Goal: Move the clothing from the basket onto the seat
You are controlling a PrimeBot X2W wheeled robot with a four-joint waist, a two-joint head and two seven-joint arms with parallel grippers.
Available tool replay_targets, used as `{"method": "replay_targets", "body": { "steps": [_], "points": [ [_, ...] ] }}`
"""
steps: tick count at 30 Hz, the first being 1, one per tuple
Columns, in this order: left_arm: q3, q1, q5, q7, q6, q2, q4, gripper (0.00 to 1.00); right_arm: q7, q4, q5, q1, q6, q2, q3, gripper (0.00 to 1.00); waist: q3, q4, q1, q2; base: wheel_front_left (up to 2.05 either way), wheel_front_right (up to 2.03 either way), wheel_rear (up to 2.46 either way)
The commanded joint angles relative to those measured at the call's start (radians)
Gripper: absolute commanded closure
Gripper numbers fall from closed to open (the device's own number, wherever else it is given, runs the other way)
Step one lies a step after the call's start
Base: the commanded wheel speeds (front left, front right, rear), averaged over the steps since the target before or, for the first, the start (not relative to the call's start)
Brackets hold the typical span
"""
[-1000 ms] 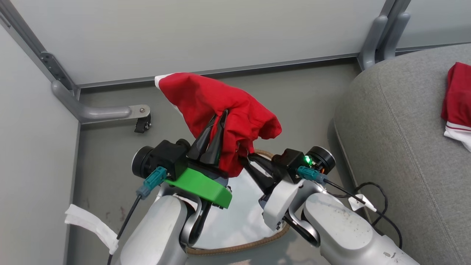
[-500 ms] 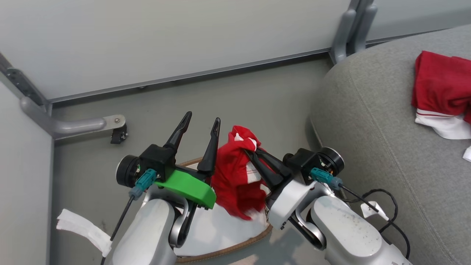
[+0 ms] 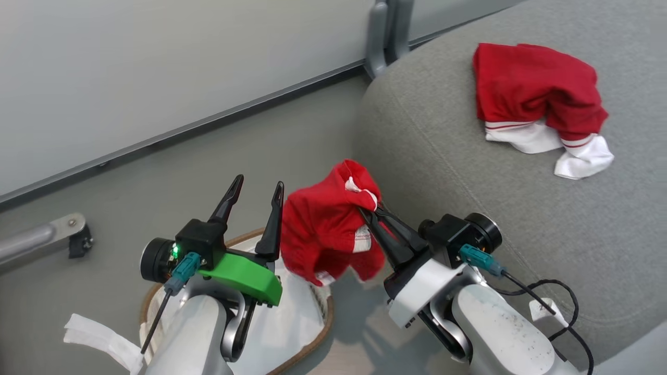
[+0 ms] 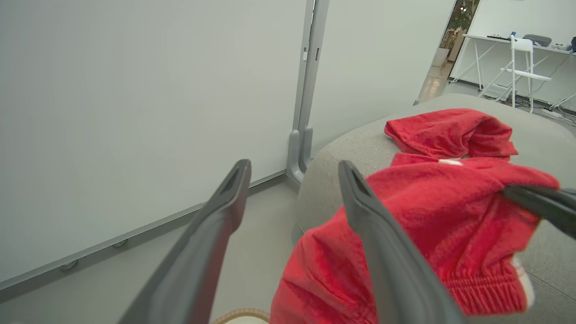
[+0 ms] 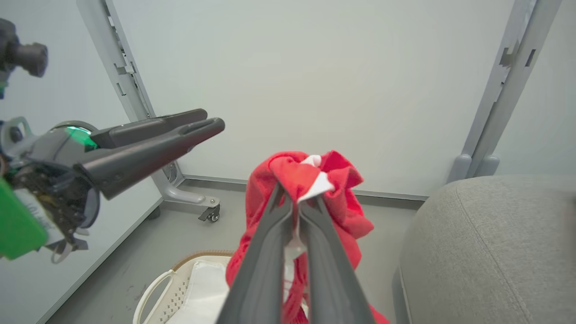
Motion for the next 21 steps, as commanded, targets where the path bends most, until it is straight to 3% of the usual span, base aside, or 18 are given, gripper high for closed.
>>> {"method": "replay_targets", "body": {
  "steps": [1,8,17,21],
  "points": [
    [0.005,0.016,0.009,0.0,-0.003,0.004,-0.001,0.0,0.0,-0.009,-0.006,0.016,-0.001,-0.001,-0.004,1.0,-0.002,-0.124,0.0,0.0,0.0,0.0,0.0],
    [0.021,0.027,0.024,-0.001,-0.007,0.003,0.001,0.0,0.0,-0.037,-0.017,0.04,-0.001,-0.001,-0.029,1.0,-0.002,-0.233,0.0,0.0,0.0,0.0,0.0],
    [-0.039,-0.02,0.012,0.0,-0.009,0.002,0.029,0.0,0.0,-0.097,-0.074,0.044,-0.001,-0.006,-0.146,1.0,0.036,-0.252,0.0,0.0,0.0,0.0,0.0],
    [-0.062,-0.04,0.011,0.0,-0.01,0.005,0.031,0.0,0.0,-0.125,-0.108,-0.022,-0.001,-0.055,-0.185,1.0,0.059,-0.255,0.0,0.0,0.0,0.0,0.0]
  ]
}}
